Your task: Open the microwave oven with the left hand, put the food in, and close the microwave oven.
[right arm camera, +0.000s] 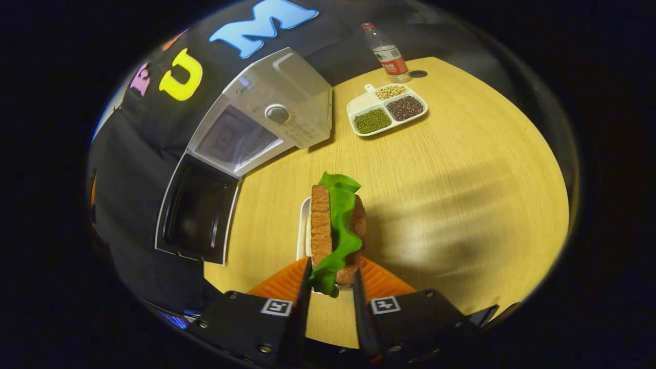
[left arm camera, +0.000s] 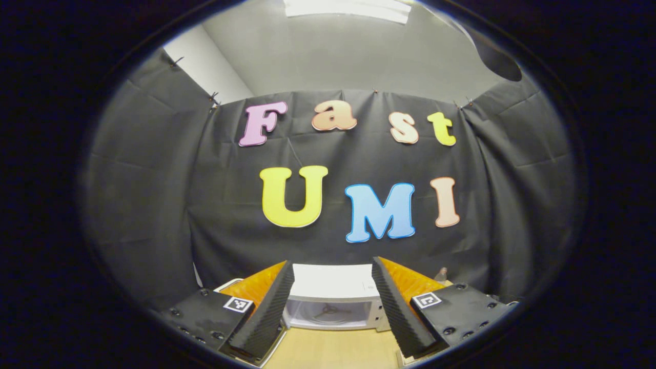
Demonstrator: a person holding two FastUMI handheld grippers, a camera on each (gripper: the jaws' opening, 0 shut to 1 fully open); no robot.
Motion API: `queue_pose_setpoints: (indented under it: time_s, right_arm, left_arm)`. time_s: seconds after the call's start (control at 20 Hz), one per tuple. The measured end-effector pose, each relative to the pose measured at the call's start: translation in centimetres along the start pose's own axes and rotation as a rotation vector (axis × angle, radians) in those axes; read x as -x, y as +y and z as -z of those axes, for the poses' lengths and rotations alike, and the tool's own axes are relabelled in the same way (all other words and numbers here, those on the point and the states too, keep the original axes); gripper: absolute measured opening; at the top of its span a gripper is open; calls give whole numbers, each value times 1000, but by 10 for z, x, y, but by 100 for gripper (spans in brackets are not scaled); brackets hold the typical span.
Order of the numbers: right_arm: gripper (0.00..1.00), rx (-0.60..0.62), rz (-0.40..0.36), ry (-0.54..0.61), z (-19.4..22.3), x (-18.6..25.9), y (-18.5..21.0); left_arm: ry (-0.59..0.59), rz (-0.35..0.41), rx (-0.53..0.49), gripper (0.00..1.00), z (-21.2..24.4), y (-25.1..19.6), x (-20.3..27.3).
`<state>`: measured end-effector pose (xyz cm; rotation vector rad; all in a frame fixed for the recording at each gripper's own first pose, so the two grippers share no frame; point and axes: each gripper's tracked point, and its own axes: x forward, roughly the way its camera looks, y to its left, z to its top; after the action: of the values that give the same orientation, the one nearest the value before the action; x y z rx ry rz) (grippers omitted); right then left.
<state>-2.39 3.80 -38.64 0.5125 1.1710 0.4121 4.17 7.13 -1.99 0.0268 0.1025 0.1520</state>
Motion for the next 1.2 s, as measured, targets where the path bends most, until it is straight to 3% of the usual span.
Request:
queue_pose_setpoints:
  time_s: [0.05, 0.15, 0.4, 0.6, 0.65, 0.8, 0.9, 1.05, 1.2]
  right_arm:
    - [38, 2, -15, -6, -3, 6, 0]
    - [13, 6, 3, -21, -7, 8, 3]
    - [13, -48, -30, -134, -29, 19, 39]
    - [13, -159, -224, -246, -55, 23, 115]
    - [13, -184, -271, -272, -62, 21, 135]
    - [13, -250, -365, -324, -81, 1, 182]
    - [13, -271, -390, -343, -93, -22, 208]
    - [13, -295, -369, -389, -108, -59, 231]
    - [13, -423, -376, -446, -128, -99, 249]
  left_arm:
    - [2, -2, 6, 100, 2, 5, -1]
    - [10, 0, 24, 97, 5, 13, -4]
    - [5, 5, 46, 100, 9, 54, 0]
    - [-4, -4, 64, 93, 3, 99, 6]
    - [-11, -5, 67, 98, -1, 111, 7]
    - [-14, -9, 76, 95, -2, 146, 13]
    - [-6, -15, 79, 95, 1, 168, 19]
    - [12, -15, 78, 99, 7, 194, 29]
    - [1, -16, 67, 95, 5, 215, 34]
